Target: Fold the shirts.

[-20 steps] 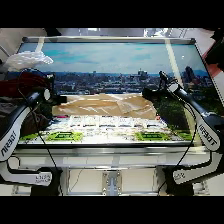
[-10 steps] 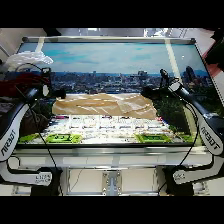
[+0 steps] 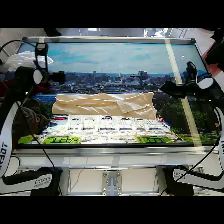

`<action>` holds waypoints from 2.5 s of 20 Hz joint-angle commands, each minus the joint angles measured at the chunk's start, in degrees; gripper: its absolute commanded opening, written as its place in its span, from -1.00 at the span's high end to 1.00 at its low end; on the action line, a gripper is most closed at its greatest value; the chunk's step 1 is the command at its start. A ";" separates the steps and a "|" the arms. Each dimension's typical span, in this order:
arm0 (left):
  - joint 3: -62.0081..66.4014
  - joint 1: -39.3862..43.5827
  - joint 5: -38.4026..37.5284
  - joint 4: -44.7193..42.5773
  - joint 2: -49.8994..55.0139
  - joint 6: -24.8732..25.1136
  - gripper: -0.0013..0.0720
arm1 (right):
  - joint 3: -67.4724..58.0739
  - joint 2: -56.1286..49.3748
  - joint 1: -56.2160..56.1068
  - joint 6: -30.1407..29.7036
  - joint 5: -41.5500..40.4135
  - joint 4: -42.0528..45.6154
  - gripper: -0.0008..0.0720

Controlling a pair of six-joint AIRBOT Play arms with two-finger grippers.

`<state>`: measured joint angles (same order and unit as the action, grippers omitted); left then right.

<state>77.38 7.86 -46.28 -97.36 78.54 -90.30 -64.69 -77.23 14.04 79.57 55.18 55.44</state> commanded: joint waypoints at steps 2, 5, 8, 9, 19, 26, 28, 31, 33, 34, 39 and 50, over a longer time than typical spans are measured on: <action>17.59 9.01 -11.69 0.13 10.64 4.87 -0.95 | 0.04 -8.13 9.05 -7.98 13.68 -13.44 -0.39; 29.97 12.79 -18.40 2.08 21.51 4.85 -0.94 | -0.09 -15.87 10.32 -13.11 15.41 -17.86 -0.67; 30.88 14.32 -18.08 2.73 24.44 4.83 -0.94 | -0.09 -20.61 10.32 -16.31 16.20 -18.14 -0.67; 30.86 14.29 -18.10 2.93 24.52 4.74 -0.94 | -0.15 -21.49 10.32 -16.72 15.87 -18.16 -0.67; 30.86 14.12 -20.06 2.91 24.28 4.17 -0.94 | -0.20 -22.93 3.41 -17.49 7.52 -19.37 -0.65; 30.86 13.57 -23.04 2.86 24.28 4.20 -0.95 | -0.20 -25.07 -5.35 -17.38 7.67 -20.44 -0.54; 30.86 13.57 -23.06 2.86 24.46 4.20 -0.94 | -0.22 -24.87 -6.71 -17.35 8.52 -22.97 0.23; 30.60 13.57 -25.88 2.95 25.97 4.20 -0.83 | -1.95 -24.87 -6.80 -17.35 12.59 -25.75 0.92; 30.53 13.60 -30.84 5.38 28.09 4.20 0.48 | -4.13 -24.04 -6.78 -17.33 17.97 -25.70 0.92; 30.53 13.60 -31.98 7.93 29.00 4.28 0.91 | -4.85 -23.02 -6.78 -17.33 20.26 -25.64 0.92; 30.40 15.30 -30.45 22.43 31.21 6.38 0.94 | -5.18 -11.65 -6.78 -12.70 23.54 -20.11 0.92; 24.39 26.64 -22.86 31.95 32.39 11.30 0.94 | -10.25 -0.44 -6.82 -7.93 23.45 -17.75 0.92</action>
<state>102.39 31.64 -71.64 -67.48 110.26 -80.44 -72.27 -78.63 7.27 70.17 78.85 37.52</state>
